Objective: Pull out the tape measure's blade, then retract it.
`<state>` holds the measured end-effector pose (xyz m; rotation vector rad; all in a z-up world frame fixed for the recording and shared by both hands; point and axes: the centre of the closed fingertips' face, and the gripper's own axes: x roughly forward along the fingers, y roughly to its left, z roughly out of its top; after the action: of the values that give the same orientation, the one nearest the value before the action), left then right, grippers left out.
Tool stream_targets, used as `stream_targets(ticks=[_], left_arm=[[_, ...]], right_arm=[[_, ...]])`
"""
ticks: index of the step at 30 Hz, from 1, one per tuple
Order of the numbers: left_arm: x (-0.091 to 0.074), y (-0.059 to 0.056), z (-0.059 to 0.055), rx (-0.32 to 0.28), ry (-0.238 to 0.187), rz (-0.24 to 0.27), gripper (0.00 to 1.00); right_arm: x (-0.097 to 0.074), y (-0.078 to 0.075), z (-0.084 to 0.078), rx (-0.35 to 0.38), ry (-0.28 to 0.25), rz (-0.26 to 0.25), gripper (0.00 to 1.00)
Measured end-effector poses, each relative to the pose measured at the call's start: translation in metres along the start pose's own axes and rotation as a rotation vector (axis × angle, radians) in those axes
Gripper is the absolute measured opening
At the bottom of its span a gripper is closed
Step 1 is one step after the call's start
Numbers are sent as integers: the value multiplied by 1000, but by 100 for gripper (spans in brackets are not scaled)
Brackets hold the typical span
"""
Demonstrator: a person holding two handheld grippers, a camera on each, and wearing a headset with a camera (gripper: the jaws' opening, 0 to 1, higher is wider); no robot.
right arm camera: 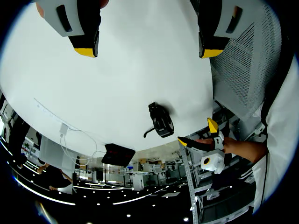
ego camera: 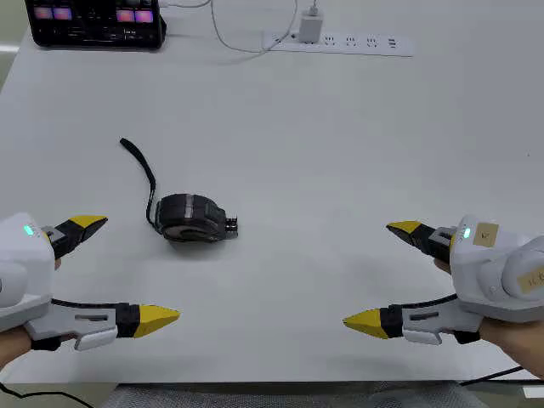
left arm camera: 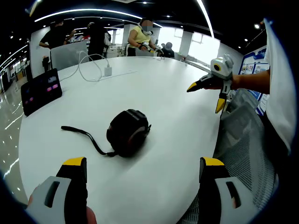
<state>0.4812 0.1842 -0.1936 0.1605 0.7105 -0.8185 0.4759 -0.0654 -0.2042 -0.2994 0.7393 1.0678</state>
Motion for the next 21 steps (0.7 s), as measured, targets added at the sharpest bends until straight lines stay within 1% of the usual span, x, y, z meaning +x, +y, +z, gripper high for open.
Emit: stream_targets(ticks=[15, 18, 19, 20, 21], left_arm=[[1, 0, -1, -2, 4, 0, 98], [1, 1, -1, -10, 7, 1, 98], [0, 1, -1, -10, 8, 4, 99], [0, 2, 0, -2, -1, 11, 99], [0, 3, 0, -3, 4, 12, 99]], right_arm=[[0, -1, 0, -6, -4, -5, 90], [0, -1, 0, -6, -4, -6, 89], [0, -1, 0, -7, -4, -6, 89], [0, -1, 0, -7, -4, -5, 89], [0, -1, 0, -7, -3, -5, 88]])
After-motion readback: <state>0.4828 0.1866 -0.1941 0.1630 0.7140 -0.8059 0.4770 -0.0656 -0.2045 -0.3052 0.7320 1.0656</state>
